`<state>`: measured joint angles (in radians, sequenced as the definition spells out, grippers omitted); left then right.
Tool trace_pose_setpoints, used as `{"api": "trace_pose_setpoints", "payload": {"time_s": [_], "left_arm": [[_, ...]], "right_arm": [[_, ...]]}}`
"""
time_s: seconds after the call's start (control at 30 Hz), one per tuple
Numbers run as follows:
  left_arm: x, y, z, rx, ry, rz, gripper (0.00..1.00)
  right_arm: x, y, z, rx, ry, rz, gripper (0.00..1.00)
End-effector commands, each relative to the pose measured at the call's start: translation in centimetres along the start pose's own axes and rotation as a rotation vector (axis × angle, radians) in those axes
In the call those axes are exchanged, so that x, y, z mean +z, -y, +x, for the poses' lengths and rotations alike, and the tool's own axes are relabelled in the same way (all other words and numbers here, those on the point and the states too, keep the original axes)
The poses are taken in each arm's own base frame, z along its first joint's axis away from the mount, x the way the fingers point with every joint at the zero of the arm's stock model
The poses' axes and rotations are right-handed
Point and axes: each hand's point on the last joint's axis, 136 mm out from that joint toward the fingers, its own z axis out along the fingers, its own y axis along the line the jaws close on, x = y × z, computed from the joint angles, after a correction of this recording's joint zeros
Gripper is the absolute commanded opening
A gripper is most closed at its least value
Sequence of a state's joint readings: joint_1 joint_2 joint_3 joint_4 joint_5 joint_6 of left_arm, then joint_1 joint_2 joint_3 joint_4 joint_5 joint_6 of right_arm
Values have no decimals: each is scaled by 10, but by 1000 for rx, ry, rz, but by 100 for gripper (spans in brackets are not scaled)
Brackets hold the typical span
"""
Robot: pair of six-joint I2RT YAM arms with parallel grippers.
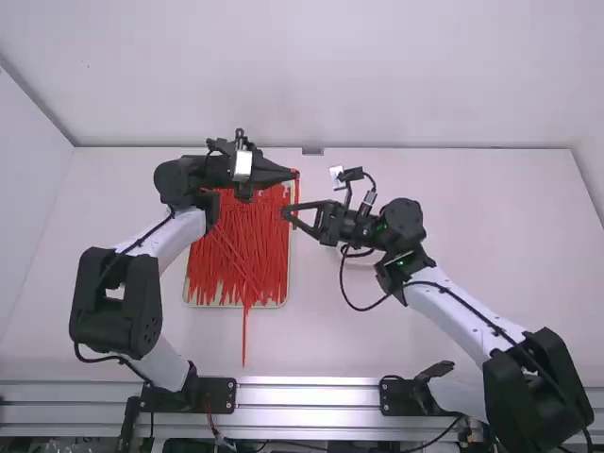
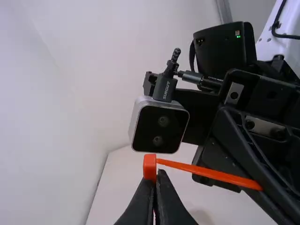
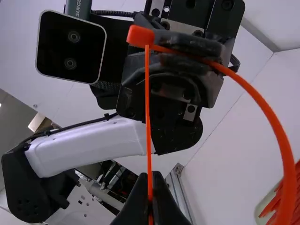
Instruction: Fasten the cable tie
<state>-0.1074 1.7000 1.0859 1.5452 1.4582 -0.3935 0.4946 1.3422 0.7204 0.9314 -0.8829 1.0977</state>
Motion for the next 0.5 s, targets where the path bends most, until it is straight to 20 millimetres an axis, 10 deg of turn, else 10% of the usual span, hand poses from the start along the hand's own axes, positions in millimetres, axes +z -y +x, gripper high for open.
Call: {"api": "trace_pose_setpoints", "payload": {"time_s": [0.0, 0.47], "left_arm": [[-1, 1, -2, 9, 0, -3, 1], [-1, 0, 0, -10, -1, -9, 1]], "right_arm": [[1, -10, -6, -20, 9, -19, 0], [8, -18, -2, -33, 11, -41, 0]]}}
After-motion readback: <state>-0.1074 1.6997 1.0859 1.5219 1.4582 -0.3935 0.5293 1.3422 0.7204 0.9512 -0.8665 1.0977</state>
